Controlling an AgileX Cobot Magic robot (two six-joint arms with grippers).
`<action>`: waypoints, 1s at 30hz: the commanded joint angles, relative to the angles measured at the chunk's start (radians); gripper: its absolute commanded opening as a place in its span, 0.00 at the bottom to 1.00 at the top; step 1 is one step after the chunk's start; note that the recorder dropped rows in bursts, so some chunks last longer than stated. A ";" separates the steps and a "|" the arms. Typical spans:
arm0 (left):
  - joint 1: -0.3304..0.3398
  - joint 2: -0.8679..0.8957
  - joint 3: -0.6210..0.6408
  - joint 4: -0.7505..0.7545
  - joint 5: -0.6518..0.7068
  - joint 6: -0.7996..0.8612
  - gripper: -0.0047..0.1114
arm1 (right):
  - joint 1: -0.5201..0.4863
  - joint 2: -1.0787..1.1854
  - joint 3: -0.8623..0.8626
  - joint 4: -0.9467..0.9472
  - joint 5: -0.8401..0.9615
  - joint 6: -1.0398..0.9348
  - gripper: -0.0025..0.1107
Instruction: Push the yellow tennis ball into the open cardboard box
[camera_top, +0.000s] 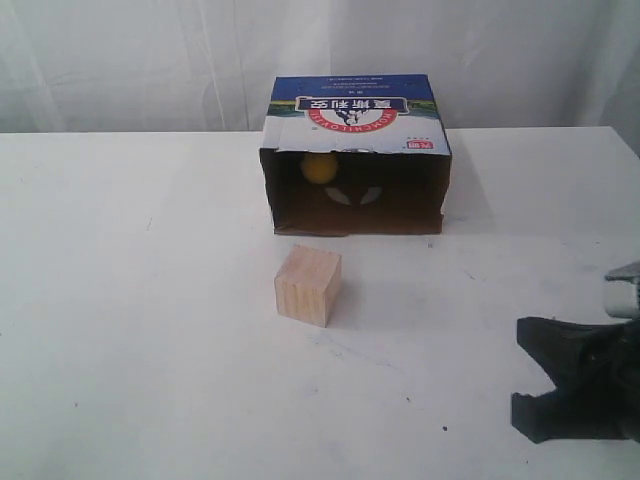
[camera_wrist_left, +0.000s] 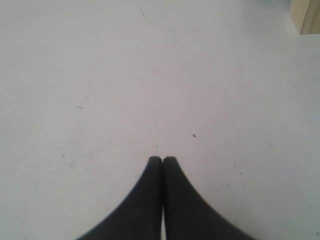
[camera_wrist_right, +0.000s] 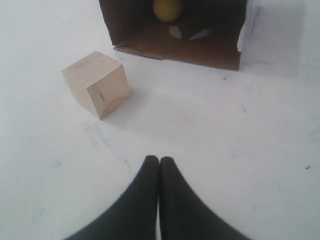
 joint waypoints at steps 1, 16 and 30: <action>-0.005 -0.005 0.004 0.002 0.016 0.004 0.04 | -0.042 -0.152 0.060 0.004 0.073 0.000 0.02; -0.005 -0.005 0.004 0.002 0.016 0.004 0.04 | -0.168 -0.589 0.167 0.004 0.222 0.000 0.02; -0.005 -0.005 0.004 0.002 0.016 0.004 0.04 | -0.168 -0.761 0.167 0.001 0.427 0.000 0.02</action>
